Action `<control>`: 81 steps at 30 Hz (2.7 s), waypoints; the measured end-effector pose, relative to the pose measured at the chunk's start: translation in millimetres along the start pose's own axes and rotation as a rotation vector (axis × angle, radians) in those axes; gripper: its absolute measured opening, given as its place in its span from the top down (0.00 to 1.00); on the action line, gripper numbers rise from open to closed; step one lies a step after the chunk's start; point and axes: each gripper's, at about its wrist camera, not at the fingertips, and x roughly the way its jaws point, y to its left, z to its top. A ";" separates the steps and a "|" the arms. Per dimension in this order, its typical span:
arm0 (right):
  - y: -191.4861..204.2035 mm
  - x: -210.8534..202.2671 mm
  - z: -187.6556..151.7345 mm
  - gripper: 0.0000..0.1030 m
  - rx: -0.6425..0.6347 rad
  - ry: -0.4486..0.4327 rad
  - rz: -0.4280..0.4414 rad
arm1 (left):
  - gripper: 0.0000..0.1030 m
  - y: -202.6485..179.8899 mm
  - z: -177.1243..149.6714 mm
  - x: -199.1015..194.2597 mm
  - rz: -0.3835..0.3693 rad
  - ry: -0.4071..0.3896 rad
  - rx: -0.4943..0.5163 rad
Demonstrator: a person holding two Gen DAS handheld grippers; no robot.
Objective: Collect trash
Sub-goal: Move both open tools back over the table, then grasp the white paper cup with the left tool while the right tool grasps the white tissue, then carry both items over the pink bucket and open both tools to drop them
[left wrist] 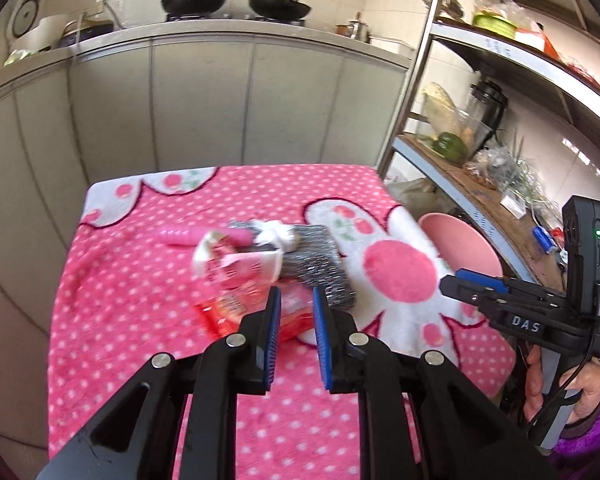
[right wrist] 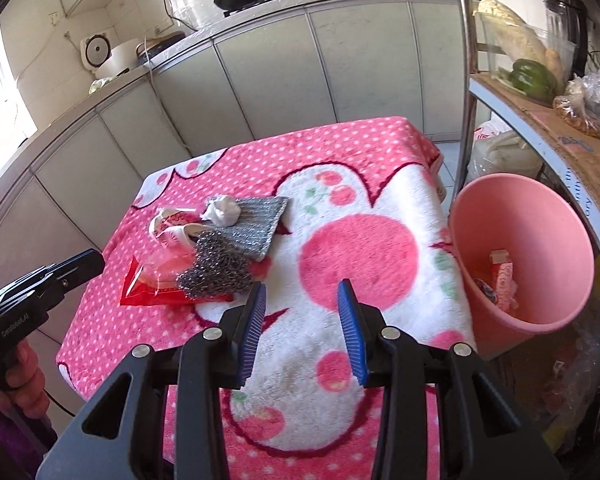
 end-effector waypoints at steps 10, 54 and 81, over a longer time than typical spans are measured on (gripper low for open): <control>19.4 19.1 8.0 0.63 -0.035 0.033 0.074 | 0.85 44.6 -1.4 9.8 0.025 0.039 -0.082; 77.1 150.0 83.7 0.63 -0.216 0.197 0.180 | 0.87 101.2 22.0 57.0 -0.082 0.038 -0.202; 41.7 62.3 75.2 0.86 -0.121 0.029 0.216 | 0.87 71.6 26.0 -3.4 -0.054 -0.082 -0.199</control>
